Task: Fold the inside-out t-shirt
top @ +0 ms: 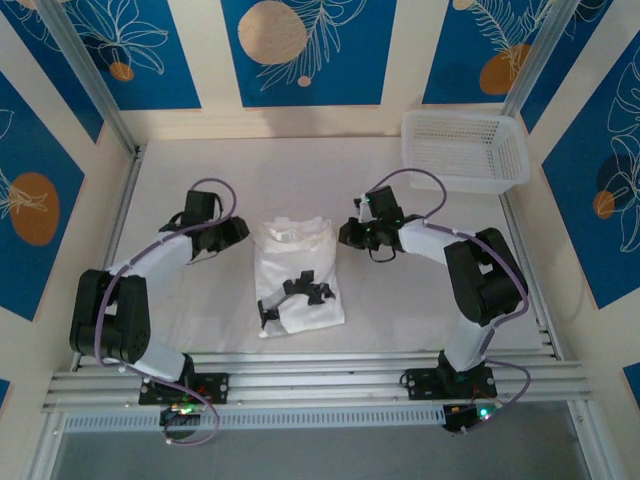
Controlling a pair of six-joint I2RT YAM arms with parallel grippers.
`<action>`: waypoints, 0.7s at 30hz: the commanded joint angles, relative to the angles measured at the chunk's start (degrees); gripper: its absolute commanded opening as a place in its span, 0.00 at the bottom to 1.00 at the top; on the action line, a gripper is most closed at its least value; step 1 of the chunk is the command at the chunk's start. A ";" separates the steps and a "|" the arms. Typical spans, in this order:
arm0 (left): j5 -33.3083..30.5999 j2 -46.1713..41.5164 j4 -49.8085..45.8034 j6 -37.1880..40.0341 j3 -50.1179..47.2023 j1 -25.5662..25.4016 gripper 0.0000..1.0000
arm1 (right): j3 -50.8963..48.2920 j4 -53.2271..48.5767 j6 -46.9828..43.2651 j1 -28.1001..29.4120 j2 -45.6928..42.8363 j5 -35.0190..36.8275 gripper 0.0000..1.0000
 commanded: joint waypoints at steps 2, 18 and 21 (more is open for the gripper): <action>5.24 -5.08 -0.74 -0.81 -3.18 -5.01 0.10 | -2.72 4.46 2.05 5.06 -1.32 -1.00 0.03; -4.42 17.48 6.02 -8.16 12.00 -7.29 0.00 | 19.84 1.04 4.05 2.68 21.07 -1.79 0.04; -4.17 19.91 7.34 -8.57 14.47 -5.33 0.07 | 24.67 -2.67 2.89 2.17 23.48 -2.16 0.05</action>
